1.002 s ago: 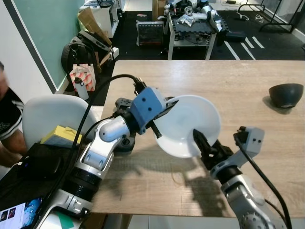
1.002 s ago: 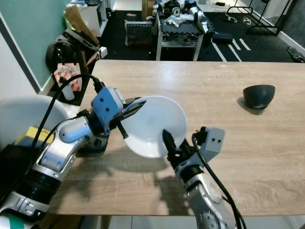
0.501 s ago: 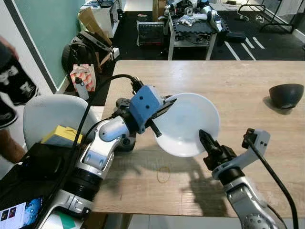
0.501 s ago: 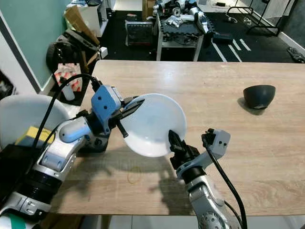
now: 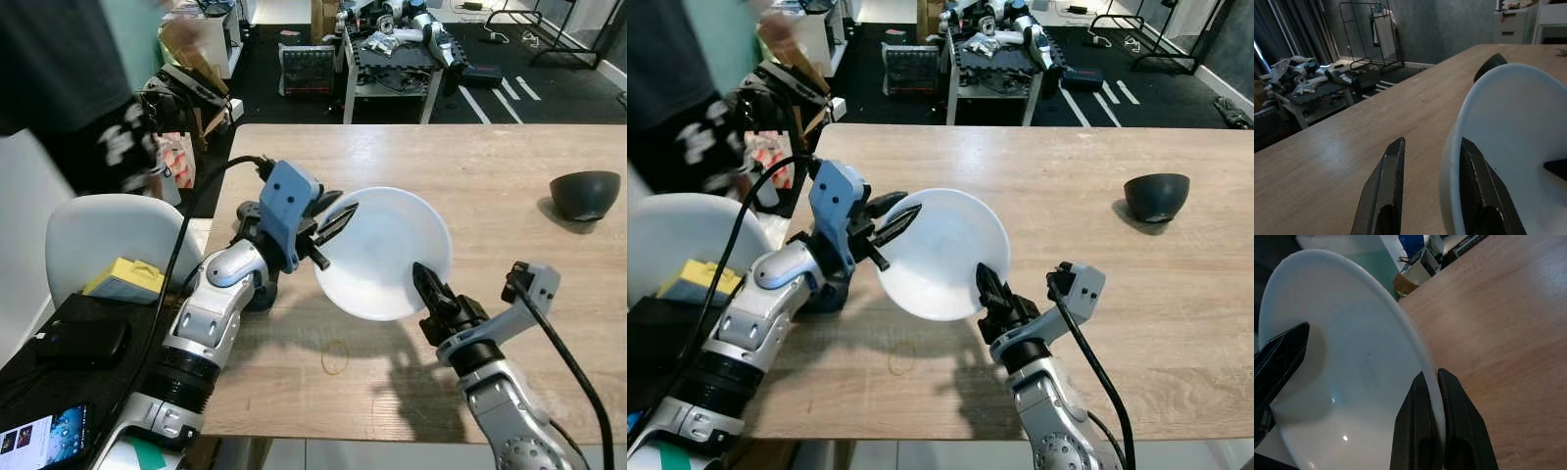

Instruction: Setting the table

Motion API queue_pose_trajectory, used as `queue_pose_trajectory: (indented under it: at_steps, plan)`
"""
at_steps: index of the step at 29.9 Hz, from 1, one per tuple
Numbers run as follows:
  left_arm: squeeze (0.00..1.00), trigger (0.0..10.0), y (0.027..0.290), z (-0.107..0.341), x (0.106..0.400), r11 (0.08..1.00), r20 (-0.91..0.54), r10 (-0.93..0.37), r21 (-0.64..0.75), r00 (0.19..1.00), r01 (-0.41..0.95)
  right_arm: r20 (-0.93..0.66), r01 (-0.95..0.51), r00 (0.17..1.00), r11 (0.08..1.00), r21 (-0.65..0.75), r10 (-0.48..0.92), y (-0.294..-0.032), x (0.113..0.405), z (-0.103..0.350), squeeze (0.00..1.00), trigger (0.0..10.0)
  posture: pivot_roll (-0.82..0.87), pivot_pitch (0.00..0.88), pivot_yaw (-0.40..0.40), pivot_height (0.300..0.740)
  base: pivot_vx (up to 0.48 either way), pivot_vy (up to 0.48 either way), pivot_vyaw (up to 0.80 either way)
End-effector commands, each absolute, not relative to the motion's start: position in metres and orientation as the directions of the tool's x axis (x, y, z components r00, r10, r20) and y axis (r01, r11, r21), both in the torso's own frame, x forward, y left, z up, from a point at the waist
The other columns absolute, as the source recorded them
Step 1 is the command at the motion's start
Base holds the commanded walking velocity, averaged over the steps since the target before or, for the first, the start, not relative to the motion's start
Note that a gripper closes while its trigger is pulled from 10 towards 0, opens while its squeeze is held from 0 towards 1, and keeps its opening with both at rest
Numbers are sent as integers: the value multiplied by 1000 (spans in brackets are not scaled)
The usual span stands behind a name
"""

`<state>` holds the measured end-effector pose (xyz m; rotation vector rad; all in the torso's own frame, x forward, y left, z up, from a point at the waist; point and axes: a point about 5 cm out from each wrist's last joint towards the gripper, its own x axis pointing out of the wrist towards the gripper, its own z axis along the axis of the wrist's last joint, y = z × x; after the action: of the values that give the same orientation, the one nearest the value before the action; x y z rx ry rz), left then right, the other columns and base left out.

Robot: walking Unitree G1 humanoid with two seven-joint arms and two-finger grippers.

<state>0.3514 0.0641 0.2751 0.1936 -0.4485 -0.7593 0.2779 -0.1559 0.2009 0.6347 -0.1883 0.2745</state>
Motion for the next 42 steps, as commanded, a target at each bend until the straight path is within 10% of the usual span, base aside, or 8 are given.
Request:
queue_pose_trajectory:
  at_steps: [1, 11, 13, 14, 20, 21, 28, 42]
  plan:
    - [0, 10000, 80, 277, 351, 750, 326, -661, 311, 676, 584, 259, -289, 951, 784, 550, 169, -158, 277, 202, 0, 10000, 21, 180, 103, 740, 0, 0, 0]
    - [0, 10000, 98, 268, 338, 748, 277, -661, 311, 697, 586, 262, -161, 965, 832, 531, 20, -180, 282, 204, 0, 10000, 30, 181, 108, 740, 0, 0, 0]
    - [224, 10000, 99, 267, 336, 741, 271, -668, 316, 693, 592, 265, -156, 964, 836, 526, 13, -182, 283, 205, 0, 10000, 30, 181, 108, 740, 0, 0, 0]
    - [1000, 10000, 99, 265, 335, 740, 270, -671, 310, 691, 597, 266, -155, 964, 838, 523, 12, -183, 283, 205, 0, 10000, 37, 178, 100, 740, 0, 0, 0]
    - [1000, 10000, 98, 264, 338, 772, 254, -629, 310, 735, 555, 266, -158, 964, 840, 519, 16, -182, 285, 206, 0, 10000, 30, 173, 101, 740, 0, 0, 0]
    - [0, 10000, 99, 264, 339, 782, 253, -617, 302, 746, 545, 264, -147, 964, 841, 520, 6, -183, 286, 206, 0, 10000, 31, 171, 105, 740, 0, 0, 0]
    - [0, 10000, 110, 230, 346, 762, -57, -548, 378, 834, 526, 262, 72, 941, 884, 462, -214, -218, 287, 208, 0, 10000, 25, 164, 109, 740, 0, 0, 0]
    - [0, 10000, 121, 242, 342, 894, 116, -391, 283, 913, 347, 259, 125, 933, 900, 417, -250, -224, 290, 210, 0, 10000, 19, 156, 101, 740, 0, 0, 0]
